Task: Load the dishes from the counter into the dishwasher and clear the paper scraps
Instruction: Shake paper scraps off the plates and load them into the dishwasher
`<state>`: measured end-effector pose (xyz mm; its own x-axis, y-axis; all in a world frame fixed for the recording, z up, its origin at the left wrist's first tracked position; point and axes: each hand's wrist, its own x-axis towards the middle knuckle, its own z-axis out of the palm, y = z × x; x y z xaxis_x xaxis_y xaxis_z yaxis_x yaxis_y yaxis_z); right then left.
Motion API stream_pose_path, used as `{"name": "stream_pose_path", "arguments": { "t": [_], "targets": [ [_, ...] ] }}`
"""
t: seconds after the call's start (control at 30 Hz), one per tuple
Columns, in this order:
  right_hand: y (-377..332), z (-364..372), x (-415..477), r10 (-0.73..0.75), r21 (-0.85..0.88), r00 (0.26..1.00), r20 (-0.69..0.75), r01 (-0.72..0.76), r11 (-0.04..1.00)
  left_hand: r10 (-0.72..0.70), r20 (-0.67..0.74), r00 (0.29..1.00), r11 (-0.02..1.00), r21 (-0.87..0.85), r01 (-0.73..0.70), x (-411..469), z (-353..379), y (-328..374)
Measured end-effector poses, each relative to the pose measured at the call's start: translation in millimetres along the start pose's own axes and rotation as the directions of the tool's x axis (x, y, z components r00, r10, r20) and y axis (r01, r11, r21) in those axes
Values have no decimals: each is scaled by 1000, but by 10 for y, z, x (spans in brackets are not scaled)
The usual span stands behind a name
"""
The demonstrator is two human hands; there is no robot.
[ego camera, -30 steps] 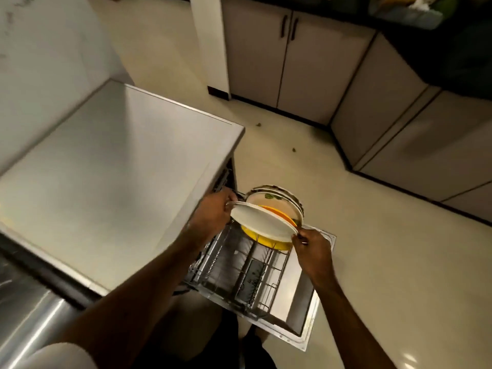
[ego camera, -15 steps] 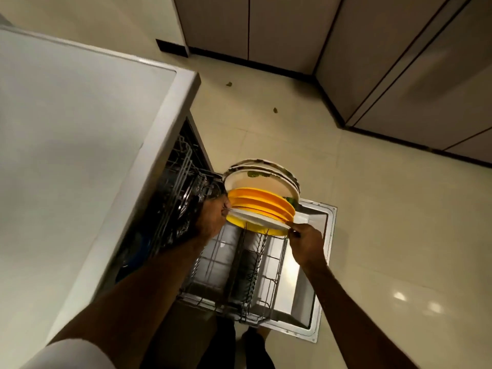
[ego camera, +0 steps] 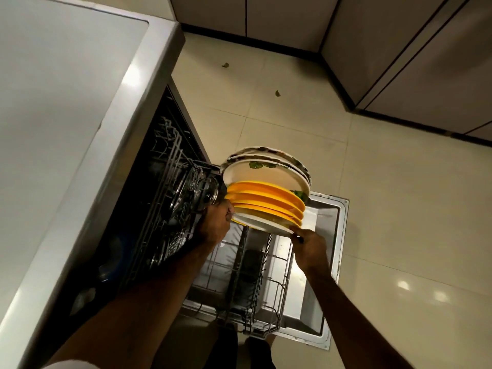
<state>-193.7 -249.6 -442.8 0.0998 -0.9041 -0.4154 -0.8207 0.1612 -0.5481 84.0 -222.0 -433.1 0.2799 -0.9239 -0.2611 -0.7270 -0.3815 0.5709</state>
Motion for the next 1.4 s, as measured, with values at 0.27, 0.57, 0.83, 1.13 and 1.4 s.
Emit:
{"name": "stream_pose_path", "arguments": {
  "t": [0.27, 0.57, 0.83, 1.13, 1.4],
  "targets": [
    [20, 69, 124, 17, 4, 1000, -4, -17, 1000, -57, 51, 997, 997, 49, 55, 21, 92, 87],
    [38, 55, -5, 24, 44, 998, -63, -21, 999, -19, -63, 998, 998, -54, 16, -85, 89, 80],
    [-61, 152, 43, 125, 174, 991, 53, -132, 976, -163, 51, 985, 986, 36, 161, -65, 276, 53],
    [-155, 125, -129, 170, 251, 963, 208, -220, 943, -212, 328, 921, 977, 43, 210, -198, 432, 152],
    [-632, -428, -525, -24, 211, 987, 158, -11, 977, -105, 264, 959, 987, 146, 68, -497, -122, 633]
  ]
}}
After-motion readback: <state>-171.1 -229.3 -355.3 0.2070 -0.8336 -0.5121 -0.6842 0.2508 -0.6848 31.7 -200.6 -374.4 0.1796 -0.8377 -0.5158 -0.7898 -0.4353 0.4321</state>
